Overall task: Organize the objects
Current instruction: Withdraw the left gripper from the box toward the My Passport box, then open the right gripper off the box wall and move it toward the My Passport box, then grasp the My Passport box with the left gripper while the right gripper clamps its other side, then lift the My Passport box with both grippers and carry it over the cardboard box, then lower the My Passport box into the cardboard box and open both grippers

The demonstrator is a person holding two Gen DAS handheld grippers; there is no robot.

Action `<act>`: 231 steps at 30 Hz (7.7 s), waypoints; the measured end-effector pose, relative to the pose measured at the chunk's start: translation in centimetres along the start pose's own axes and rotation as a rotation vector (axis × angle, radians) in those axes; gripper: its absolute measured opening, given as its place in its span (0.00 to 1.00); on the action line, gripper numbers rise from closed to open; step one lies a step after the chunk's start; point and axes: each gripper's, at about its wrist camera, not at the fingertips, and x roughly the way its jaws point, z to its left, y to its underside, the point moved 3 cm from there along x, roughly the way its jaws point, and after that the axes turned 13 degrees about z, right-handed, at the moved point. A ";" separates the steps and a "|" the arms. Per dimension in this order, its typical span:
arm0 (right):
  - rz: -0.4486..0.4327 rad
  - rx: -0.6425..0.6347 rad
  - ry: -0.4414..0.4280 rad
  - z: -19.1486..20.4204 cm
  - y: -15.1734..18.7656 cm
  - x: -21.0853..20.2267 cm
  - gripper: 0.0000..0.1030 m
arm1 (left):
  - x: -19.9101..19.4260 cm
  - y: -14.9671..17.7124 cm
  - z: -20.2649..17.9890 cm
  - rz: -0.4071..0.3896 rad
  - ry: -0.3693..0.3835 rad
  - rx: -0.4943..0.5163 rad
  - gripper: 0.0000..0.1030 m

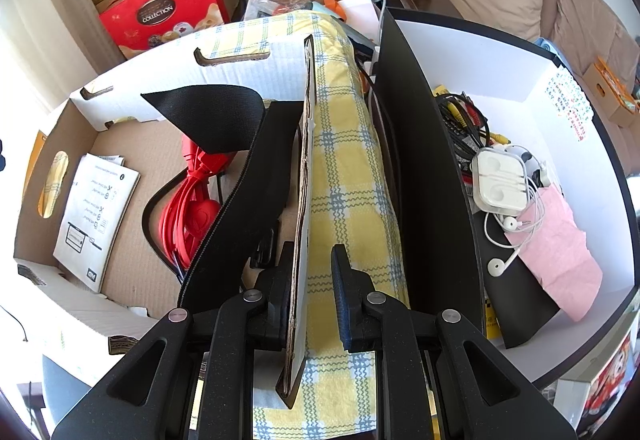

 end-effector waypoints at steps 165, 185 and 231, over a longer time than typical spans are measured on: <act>-0.008 -0.286 -0.321 23.0 -8.6 -9.7 0.56 | -3.2 2.9 1.7 -0.076 0.304 0.019 0.52; 0.109 -0.186 -0.347 18.0 -8.0 -3.0 0.55 | 3.5 2.7 -1.2 0.054 0.216 0.062 0.51; -0.344 -0.163 -0.035 13.7 6.9 -10.8 0.89 | -4.9 16.5 1.2 -0.336 -0.142 0.014 1.00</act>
